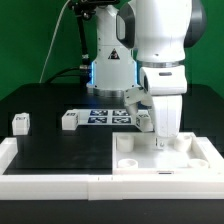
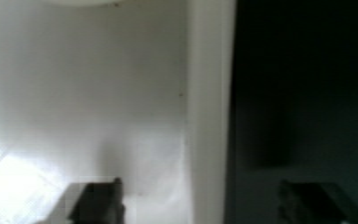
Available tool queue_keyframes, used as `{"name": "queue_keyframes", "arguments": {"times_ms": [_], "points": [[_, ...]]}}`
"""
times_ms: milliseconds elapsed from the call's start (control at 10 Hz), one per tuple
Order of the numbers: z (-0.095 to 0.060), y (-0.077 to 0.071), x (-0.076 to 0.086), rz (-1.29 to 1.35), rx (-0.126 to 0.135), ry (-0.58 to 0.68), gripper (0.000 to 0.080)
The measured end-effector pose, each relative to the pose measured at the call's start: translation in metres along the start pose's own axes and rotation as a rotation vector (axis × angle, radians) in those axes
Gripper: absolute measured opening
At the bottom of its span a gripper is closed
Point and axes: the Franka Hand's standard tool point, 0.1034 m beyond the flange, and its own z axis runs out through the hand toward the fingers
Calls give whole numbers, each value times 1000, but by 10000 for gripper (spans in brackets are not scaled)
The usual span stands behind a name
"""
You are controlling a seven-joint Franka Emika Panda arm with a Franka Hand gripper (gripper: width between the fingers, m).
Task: Assemble one leg
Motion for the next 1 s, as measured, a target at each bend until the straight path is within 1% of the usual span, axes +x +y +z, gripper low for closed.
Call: {"name": "queue_keyframes", "arguments": {"times_ms": [100,200,300,500,600,800,900,1000], "points": [[0,0,0,0,0,0,591],[0,0,0,0,0,0,591],[0,0,0,0,1,0,640],[0,-2,0,26,2,0,647],[-6,-13,0,94,3,-4,649],[-24,-41,4,217,-3,-14,649],[-32,-51,7,252,-5,-21,649],[-34,-53,7,266,-5,-24,649]]}}
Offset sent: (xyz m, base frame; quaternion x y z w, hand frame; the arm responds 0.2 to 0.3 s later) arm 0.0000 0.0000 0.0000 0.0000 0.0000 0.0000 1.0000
